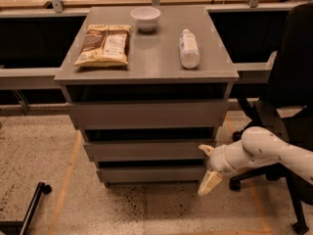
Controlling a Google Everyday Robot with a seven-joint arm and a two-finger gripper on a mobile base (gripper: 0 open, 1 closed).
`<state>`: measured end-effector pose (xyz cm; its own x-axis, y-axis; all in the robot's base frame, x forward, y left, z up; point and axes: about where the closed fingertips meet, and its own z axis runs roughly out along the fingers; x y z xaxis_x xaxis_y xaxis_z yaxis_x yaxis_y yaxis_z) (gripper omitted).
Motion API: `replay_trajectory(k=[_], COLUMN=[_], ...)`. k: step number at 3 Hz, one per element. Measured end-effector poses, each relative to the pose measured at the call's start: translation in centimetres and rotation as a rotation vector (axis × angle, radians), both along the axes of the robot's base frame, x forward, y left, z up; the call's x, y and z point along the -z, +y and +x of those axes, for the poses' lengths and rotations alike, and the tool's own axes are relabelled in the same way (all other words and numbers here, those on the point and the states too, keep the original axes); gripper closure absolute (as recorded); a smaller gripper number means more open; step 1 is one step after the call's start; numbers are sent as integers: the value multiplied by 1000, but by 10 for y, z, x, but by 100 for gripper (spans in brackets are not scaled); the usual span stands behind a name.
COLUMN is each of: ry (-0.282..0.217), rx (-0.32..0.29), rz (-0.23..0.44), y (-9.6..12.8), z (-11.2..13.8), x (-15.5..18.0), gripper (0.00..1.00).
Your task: Open bottom drawer
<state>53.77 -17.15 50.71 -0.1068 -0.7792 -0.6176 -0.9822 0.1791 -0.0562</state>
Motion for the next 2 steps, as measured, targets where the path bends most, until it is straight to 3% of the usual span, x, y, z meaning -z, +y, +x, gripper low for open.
replay_trajectory(k=[1, 2], ry=[22, 37], rx=[-18, 6], rz=[25, 82], y=[6, 12], z=[-1, 3], x=[33, 79], gripper=[0, 0])
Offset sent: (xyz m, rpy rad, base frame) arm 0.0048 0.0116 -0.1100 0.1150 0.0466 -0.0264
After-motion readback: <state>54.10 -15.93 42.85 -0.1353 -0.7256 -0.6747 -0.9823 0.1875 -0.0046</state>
